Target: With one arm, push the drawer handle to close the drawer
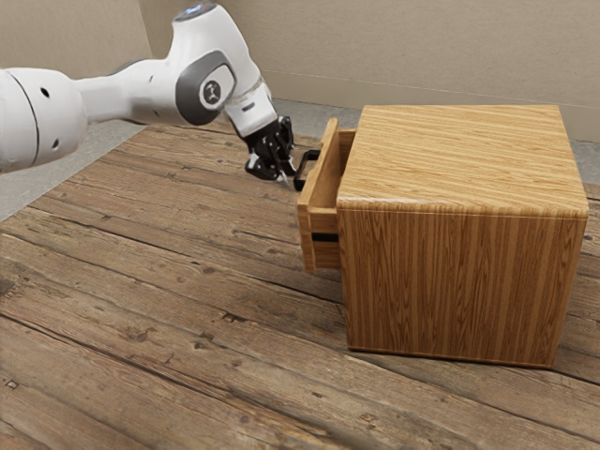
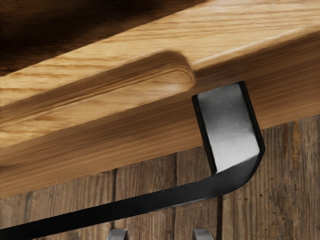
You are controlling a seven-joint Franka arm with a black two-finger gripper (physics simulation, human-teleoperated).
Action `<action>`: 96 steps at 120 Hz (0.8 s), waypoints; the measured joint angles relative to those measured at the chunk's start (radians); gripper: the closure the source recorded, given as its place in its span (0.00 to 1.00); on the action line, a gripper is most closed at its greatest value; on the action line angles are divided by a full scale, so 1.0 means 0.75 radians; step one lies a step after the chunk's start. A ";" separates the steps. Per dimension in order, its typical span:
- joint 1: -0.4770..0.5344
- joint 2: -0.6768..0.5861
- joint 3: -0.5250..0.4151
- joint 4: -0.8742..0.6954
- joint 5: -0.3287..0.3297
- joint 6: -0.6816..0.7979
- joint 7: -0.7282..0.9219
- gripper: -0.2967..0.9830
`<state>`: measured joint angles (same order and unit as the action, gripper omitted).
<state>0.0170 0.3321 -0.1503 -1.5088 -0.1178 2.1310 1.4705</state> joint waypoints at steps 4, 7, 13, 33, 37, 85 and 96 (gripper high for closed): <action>0.000 0.011 -0.012 0.013 0.000 0.004 -0.003 0.69; 0.000 0.018 -0.018 0.019 0.001 0.007 -0.005 0.69; 0.000 0.030 -0.031 0.031 0.001 0.012 -0.010 0.69; -0.001 0.060 -0.068 0.065 0.002 0.027 -0.026 0.69; -0.001 0.065 -0.073 0.071 0.003 0.029 -0.029 0.69; -0.001 0.097 -0.104 0.103 0.007 0.042 -0.058 0.68; -0.002 0.006 -0.074 0.026 0.007 0.043 -0.068 0.67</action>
<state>0.0155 0.3370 -0.2057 -1.4896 -0.1128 2.1631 1.4196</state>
